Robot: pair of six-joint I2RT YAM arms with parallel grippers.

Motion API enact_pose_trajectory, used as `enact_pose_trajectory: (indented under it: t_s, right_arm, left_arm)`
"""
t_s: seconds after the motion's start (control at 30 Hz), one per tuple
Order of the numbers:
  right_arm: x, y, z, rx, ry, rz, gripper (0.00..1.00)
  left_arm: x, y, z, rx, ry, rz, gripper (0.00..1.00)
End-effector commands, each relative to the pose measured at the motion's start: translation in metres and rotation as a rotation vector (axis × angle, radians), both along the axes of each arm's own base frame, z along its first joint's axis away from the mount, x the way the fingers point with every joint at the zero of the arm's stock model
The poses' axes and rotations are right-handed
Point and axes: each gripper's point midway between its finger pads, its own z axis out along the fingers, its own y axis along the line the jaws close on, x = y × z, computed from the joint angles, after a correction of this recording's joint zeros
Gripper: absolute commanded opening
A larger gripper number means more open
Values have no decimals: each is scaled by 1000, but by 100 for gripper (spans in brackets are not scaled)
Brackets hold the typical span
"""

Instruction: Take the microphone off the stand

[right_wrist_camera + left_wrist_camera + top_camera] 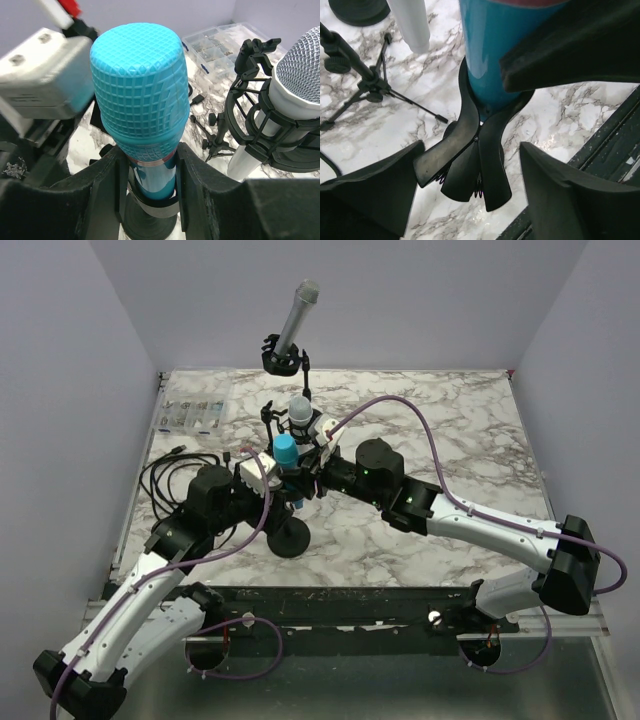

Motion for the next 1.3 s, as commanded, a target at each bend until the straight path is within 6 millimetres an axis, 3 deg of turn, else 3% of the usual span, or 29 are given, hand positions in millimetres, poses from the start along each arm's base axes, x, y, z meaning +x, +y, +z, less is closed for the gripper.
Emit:
enact_pose_trajectory:
  t_s: [0.0,0.03,0.07,0.1,0.33,0.47,0.7,0.87,0.9,0.97,1.0,1.07,1.2,1.27]
  right_arm:
    - [-7,-3,35,91,-49,17,1]
    - [-7,-3,35,93,-50,18,1]
    - [-7,-3,36,95,-50,19,1]
    - [-7,-3,37,98,-51,20,1]
    - [-6,-2,56,131,-68,18,1]
    - [-1,-7,79,186,-82,-26,1]
    - [25,-44,130,291,-123,-261,1]
    - [34,-74,153,331,-141,-389,1]
    - [35,-80,154,330,-144,-414,1]
    - [36,-92,153,320,-149,-456,1]
    - [36,-98,151,314,-154,-474,1]
    - [35,-110,145,303,-149,-507,1]
    - [37,-131,123,231,-153,-577,1]
    - [38,-137,109,192,-138,-602,1]
  left_arm:
    - [5,3,-6,47,27,19,61]
    - [6,3,-6,51,25,16,44]
    - [7,3,-7,56,31,19,14]
    - [9,6,-9,66,37,39,0]
    - [9,8,-6,57,10,48,0]
    - [9,8,-7,58,11,47,0]
    - [9,8,-5,56,0,46,0]
    - [9,7,-3,53,3,43,0]
    - [9,8,-3,54,7,48,7]
    - [9,9,-3,52,9,55,41]
    - [8,9,-2,48,8,57,51]
    - [7,9,1,38,-2,55,60]
    - [3,7,8,10,-26,36,68]
    - [1,5,11,-4,-36,23,93]
